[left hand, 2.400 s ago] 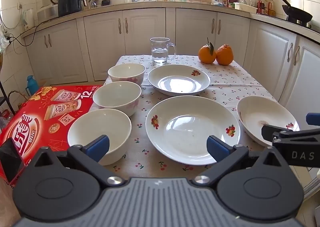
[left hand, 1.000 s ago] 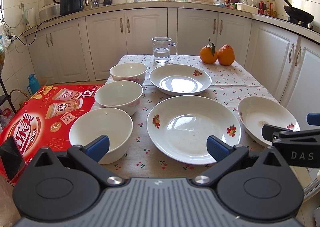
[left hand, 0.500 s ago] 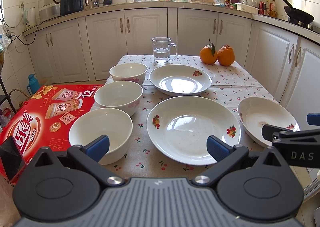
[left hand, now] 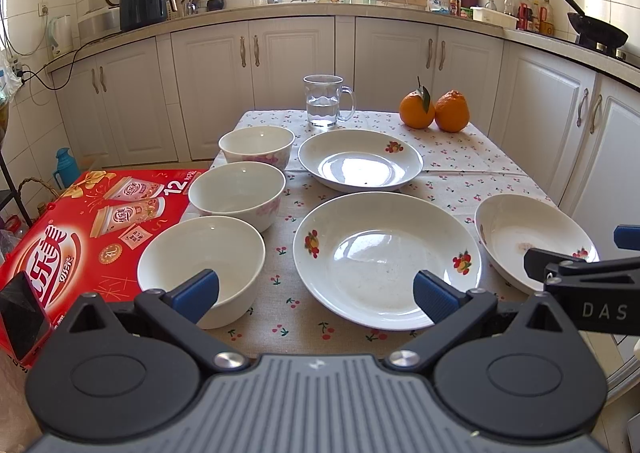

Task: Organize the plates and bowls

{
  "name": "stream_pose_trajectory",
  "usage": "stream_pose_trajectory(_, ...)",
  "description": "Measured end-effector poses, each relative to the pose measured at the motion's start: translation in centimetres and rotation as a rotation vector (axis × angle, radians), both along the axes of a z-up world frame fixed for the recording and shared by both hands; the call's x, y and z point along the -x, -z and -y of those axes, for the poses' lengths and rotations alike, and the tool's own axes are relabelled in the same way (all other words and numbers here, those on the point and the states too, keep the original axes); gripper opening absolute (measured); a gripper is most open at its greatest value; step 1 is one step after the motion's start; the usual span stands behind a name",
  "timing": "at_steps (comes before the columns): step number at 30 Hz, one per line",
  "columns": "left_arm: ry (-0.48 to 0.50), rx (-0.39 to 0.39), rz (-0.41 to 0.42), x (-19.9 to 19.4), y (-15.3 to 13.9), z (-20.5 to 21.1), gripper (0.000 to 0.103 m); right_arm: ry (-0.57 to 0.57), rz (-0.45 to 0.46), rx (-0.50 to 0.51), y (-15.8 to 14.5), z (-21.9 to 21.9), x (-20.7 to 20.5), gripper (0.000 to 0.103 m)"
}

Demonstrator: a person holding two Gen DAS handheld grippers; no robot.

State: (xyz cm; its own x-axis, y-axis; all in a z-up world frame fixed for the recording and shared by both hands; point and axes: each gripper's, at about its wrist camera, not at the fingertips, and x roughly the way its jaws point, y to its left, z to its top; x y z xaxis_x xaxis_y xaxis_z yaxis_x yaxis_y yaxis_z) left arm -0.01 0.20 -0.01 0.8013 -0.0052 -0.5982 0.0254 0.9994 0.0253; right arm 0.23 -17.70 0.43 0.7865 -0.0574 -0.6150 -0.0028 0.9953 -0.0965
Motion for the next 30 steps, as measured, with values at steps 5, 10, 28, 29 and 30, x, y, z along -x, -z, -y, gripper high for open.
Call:
stream_pose_trajectory(5, 0.001, -0.001, 0.001, -0.02, -0.01, 0.00, 0.102, 0.000, 0.001, 0.000, 0.01, 0.00, 0.01, 0.103)
stream_pose_trajectory(10, 0.001, 0.000, 0.000, -0.03, -0.02, -0.01, 0.103, 0.000, 0.001, 0.001, -0.02, 0.01, 0.00, 0.103)
stream_pose_trajectory(28, 0.052, 0.020, 0.025, -0.45, -0.30, 0.23, 0.102, -0.015, 0.023, 0.018, -0.50, 0.47, -0.17, 0.103)
stream_pose_trajectory(29, 0.062, 0.021, 0.025, -0.56, -0.36, 0.25, 0.102, -0.017, 0.025, 0.021, -0.56, 0.51, -0.16, 0.103)
stream_pose_trajectory(30, 0.073, 0.014, 0.026, -0.64, -0.42, 0.32, 0.102, -0.020, 0.027, 0.022, -0.62, 0.57, -0.16, 0.103)
